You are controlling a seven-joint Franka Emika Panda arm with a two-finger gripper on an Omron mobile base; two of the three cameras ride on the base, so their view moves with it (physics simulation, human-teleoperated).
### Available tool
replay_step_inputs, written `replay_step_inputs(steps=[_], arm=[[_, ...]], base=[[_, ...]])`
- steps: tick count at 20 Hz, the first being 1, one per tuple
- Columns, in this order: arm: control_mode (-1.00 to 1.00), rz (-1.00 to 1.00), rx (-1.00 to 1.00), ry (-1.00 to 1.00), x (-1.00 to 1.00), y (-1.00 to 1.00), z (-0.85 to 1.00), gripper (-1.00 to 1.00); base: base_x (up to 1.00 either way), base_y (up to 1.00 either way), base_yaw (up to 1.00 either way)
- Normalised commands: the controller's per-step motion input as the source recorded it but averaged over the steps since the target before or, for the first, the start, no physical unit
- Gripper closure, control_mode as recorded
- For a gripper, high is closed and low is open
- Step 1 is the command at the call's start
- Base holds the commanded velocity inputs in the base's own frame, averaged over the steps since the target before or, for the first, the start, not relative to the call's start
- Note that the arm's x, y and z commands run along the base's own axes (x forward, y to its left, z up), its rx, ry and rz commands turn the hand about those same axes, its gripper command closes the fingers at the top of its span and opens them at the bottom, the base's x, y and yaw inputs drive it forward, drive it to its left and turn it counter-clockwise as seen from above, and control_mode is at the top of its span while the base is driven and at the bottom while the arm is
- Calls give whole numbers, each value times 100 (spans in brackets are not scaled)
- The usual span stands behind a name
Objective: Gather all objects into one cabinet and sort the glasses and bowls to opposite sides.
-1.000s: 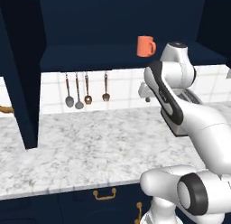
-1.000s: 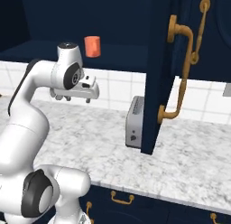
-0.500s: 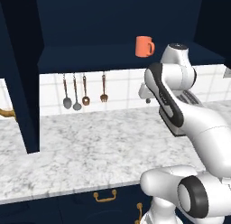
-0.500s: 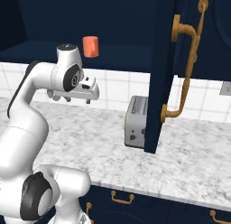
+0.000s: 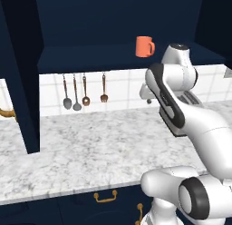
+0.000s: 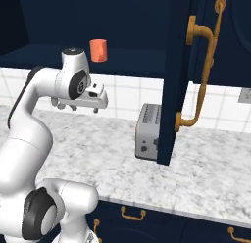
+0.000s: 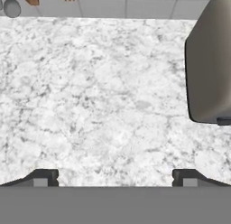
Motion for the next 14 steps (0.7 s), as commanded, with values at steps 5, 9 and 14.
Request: replay_step_inputs(steps=[5,9,14], arm=[[-100,-4,4,-36,0,-9,50,-100],[-100,0,14,-39,2,-20,80,-100],[-100,0,10,-42,8,-13,73,-100]], base=[[0,0,0],[0,0,0],[0,0,0]])
